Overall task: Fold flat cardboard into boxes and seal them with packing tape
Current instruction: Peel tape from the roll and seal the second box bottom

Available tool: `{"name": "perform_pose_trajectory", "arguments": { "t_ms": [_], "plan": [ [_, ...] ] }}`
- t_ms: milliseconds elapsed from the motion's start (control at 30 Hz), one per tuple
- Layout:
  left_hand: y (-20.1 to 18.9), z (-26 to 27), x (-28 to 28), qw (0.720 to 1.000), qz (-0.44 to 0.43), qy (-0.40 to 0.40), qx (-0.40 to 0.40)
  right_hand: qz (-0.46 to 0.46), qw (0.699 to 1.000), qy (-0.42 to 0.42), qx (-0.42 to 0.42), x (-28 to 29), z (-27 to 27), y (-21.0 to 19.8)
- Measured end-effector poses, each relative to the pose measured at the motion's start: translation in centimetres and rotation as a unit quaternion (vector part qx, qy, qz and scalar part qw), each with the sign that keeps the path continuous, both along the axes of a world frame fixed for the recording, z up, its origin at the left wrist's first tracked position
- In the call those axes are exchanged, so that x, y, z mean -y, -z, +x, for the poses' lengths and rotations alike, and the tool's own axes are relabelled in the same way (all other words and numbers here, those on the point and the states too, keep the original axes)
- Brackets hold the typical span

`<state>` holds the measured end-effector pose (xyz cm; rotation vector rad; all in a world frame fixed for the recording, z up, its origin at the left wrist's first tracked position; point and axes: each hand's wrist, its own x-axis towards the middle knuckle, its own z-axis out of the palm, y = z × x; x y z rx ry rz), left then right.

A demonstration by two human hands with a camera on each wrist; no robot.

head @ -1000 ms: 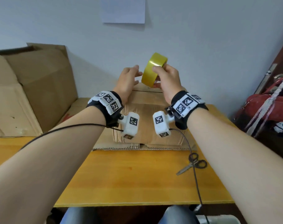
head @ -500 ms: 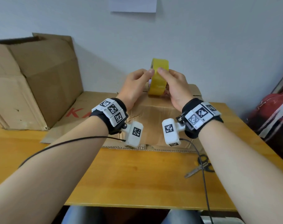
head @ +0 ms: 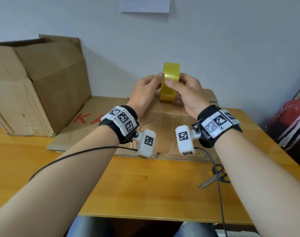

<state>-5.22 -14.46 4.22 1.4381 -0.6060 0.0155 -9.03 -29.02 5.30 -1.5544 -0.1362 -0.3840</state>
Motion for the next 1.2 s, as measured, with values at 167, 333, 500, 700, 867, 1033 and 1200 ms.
{"name": "perform_pose_trajectory", "arguments": {
  "t_ms": [167, 333, 500, 700, 867, 1033, 1200],
  "plan": [
    [0.0, 0.2, 0.0, 1.0, 0.027, -0.012, 0.004, -0.013, 1.0, 0.024, -0.002, 0.0, 0.4, 0.0],
    [0.1, 0.4, 0.2, 0.999, 0.032, -0.016, 0.001, -0.007, 0.999, 0.033, -0.021, 0.2, 0.6, -0.2],
    [0.3, 0.8, 0.2, 1.0, 0.011, -0.011, -0.012, -0.005, 1.0, 0.009, -0.001, 0.3, 0.5, 0.0],
    [0.4, 0.9, 0.0, 1.0, -0.012, -0.001, -0.008, 0.015, 1.0, -0.019, 0.017, 0.4, 0.1, 0.0],
    [0.5, 0.7, -0.2, 1.0, 0.0, -0.001, 0.017, 0.004, 1.0, -0.01, 0.026, 0.5, 0.4, 0.3],
    [0.5, 0.9, 0.0, 0.999, -0.029, -0.012, -0.022, 0.047, 0.998, -0.032, 0.005, 0.6, 0.3, 0.1],
    [0.2, 1.4, 0.1, 0.996, -0.046, -0.026, -0.074, 0.022, 0.999, -0.042, 0.004, 0.9, 0.5, 0.2]
  ]
}}
